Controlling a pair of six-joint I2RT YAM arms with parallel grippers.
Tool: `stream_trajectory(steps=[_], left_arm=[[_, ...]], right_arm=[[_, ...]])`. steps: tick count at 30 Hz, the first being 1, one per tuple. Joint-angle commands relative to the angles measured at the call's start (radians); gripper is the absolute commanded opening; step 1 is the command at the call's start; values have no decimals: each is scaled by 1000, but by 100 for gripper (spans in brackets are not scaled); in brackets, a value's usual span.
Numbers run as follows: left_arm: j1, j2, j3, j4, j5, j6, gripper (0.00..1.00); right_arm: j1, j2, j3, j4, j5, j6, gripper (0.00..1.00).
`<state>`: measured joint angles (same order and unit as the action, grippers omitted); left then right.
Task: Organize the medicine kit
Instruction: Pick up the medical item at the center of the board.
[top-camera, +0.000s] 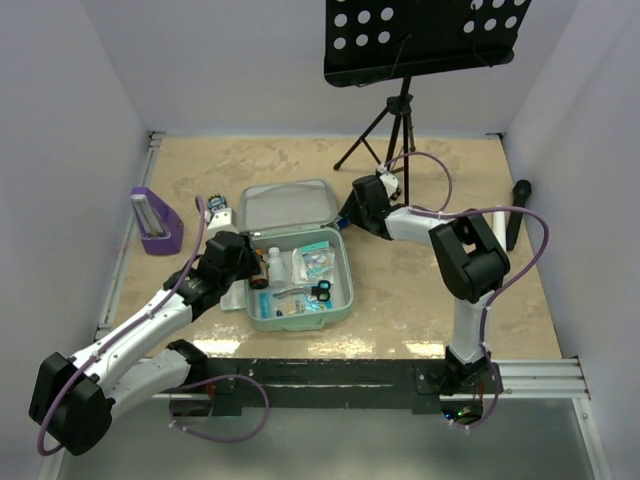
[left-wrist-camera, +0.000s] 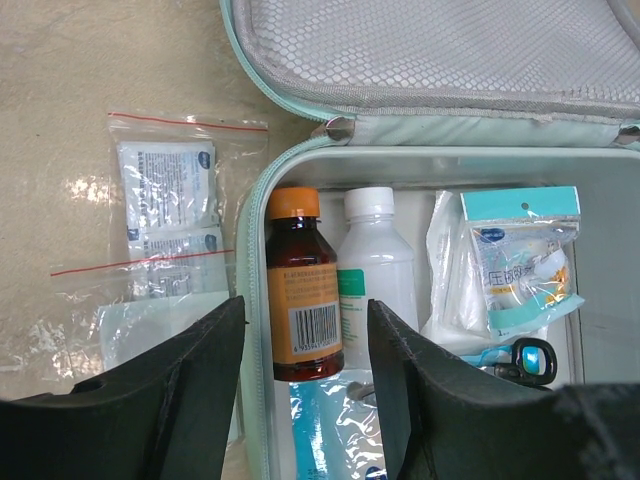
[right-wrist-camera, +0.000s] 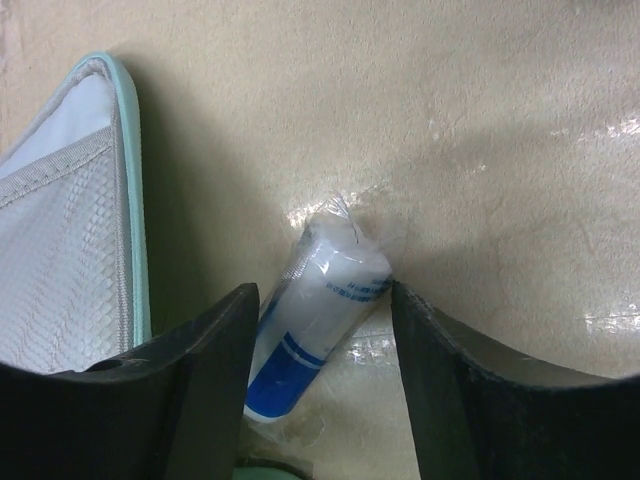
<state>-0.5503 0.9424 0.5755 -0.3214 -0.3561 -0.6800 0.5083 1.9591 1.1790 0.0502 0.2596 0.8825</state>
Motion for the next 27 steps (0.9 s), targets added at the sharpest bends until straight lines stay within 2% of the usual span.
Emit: stream_trajectory(steps=[1,7,11,19,22,27], left_arm=[[4,-8,-11,42,-9,-9,57],[6,-8,-9,30,-9,-10,57],[6,-19,-11,30,-12,-9,57],[6,-17,4,30,-10,-7,57],[6,-19,14,22,-6,-7,56],[6,-56,37,-4,-17,-10,56]], right_arm=[[-1,20,8,-9,-6,10,56],[-4,0,-24,-12,-5,-22,38],[-8,-80,-85,-12,10,-46,32],[-8,-331,-215,-44,89,-145,30],[-5,-440,-228,-105,101,-203,32],[56,-690,-275,-130,57,-307,31]])
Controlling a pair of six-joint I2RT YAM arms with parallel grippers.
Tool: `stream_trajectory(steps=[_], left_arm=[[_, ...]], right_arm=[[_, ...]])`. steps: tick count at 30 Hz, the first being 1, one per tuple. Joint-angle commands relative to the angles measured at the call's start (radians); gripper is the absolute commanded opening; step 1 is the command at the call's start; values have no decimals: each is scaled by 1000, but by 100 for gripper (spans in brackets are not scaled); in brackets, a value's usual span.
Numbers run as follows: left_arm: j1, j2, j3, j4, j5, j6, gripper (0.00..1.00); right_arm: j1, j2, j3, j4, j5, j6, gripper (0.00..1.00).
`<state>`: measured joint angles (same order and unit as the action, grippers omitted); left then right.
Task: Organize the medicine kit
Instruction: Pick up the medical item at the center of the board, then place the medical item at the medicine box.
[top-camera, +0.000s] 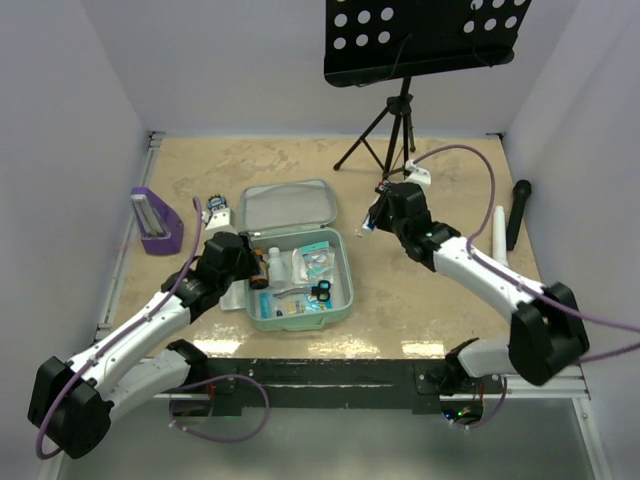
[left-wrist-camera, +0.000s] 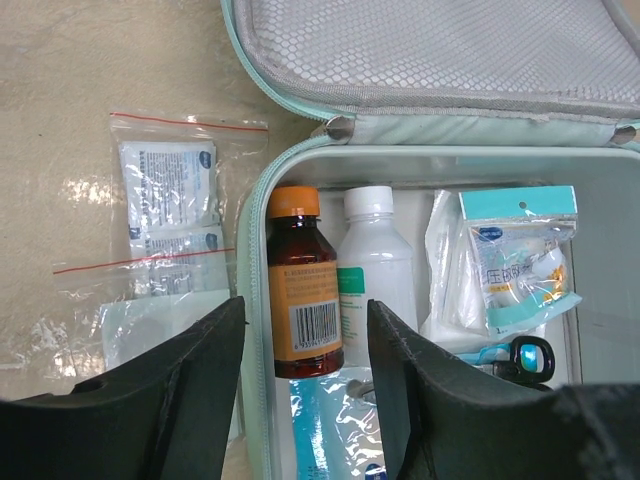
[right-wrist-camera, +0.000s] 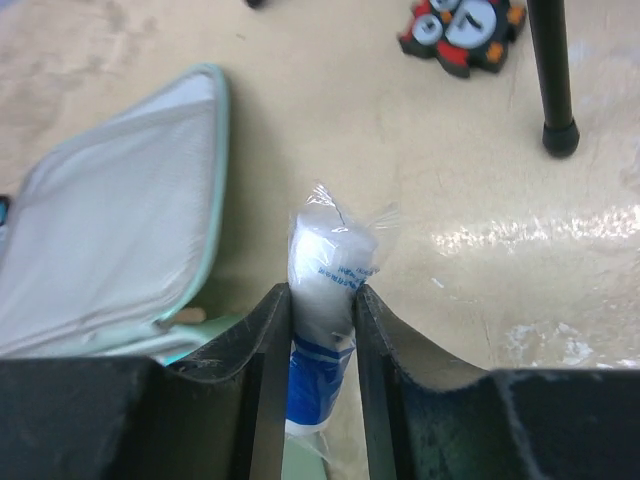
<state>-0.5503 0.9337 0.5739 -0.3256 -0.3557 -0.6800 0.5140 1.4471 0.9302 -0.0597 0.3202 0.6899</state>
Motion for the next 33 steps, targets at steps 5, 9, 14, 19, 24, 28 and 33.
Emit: stream_trajectory(steps=[5,9,14,19,24,28,33], left_arm=[[7,-84,31,13,-6,-45,56],[7,-105,0,34,-2,-101,56],[7,-144,-34,19,0,-154,55],[7,-231,-65,-3,-31,-167,55],[9,-297,-89,-38,-51,-181,55],[9,-325,-103,-62,-54,-193,55],[9,-346,-115,-75,-62,-194,55]], right_arm=[[201,-274,-10,-40,-136,-227,22],[305,-173,30,-57,-210,-295,20],[374,-30,88,-65,-230,-354,21],[412,65,156,-49,-231,-395,22],[419,147,205,-31,-237,-403,22],[419,229,243,-31,-233,-395,21],[417,305,265,-22,-230,-389,20]])
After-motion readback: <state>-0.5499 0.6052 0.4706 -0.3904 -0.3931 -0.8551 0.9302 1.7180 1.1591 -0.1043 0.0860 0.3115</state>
